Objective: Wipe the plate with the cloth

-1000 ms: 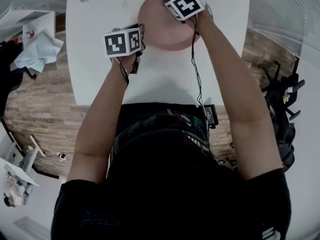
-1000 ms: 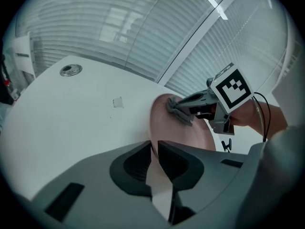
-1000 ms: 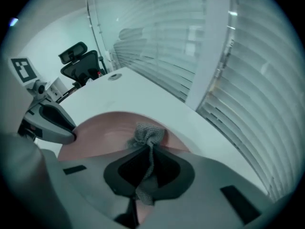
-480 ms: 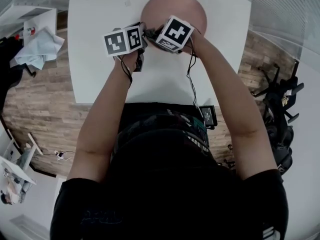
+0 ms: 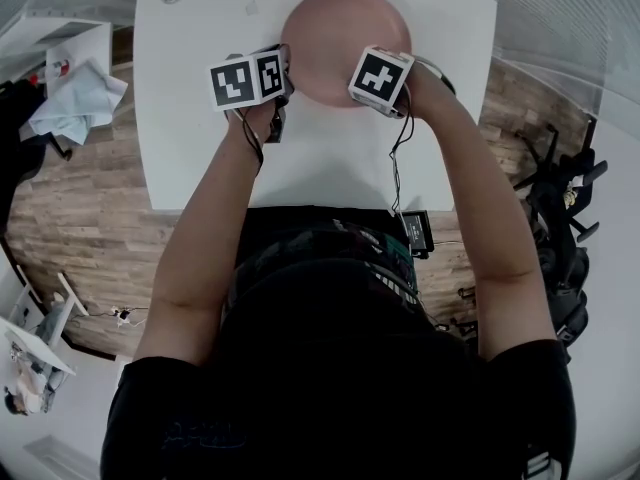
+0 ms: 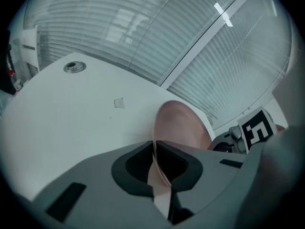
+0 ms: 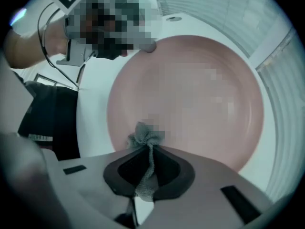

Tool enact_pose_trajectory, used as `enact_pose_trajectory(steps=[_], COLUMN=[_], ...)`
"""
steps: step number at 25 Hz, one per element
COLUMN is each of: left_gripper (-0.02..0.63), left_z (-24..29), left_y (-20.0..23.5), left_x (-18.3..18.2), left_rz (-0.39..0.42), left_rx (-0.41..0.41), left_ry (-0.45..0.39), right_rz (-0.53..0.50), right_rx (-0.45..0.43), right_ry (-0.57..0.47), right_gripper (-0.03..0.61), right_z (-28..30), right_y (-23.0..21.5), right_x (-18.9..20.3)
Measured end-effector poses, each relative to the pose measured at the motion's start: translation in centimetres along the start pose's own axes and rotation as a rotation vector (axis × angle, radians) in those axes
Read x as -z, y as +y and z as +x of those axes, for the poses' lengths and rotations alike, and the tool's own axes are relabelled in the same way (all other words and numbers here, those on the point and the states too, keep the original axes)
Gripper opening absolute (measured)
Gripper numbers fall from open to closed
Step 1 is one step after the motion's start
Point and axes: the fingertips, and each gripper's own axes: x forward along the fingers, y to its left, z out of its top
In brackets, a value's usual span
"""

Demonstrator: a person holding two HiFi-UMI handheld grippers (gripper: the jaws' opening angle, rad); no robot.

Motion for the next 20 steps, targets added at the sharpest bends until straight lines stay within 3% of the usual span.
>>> enact_pose_trajectory(steps=[4, 7, 13, 16, 20], left_gripper=[0.037, 0.037, 0.038, 0.038, 0.038], left_z=[0.1, 0.2, 0.1, 0.2, 0.2], left_y=[0.2, 0.2, 0.2, 0.1, 0.1], left_x=[0.3, 0.2, 0.2, 0.2, 0.2], left_rz=[0.011, 0.027, 0.031, 0.028, 0.019], left_rx=[-0.006, -0.003, -0.007, -0.004, -0.011], left_ry=[0.014, 0.021, 0.018, 0.016, 0.005], right_rz=[0.074, 0.186, 0.323, 0.341, 0.282], right_rx=[0.097, 0.214, 0.373, 0.374, 0.312], right_ry=[0.029, 0.002, -0.236, -0.35, -0.462], right_gripper=[0.038, 0.038, 0.038, 0.037, 0.037], right_z=[-0.5, -1.6, -3.8, -4.0, -3.7], right_y=[-4.0, -7.9, -13.3, -13.6, -11.5], right_x=[1.6, 1.9, -1.5, -3.9, -8.0])
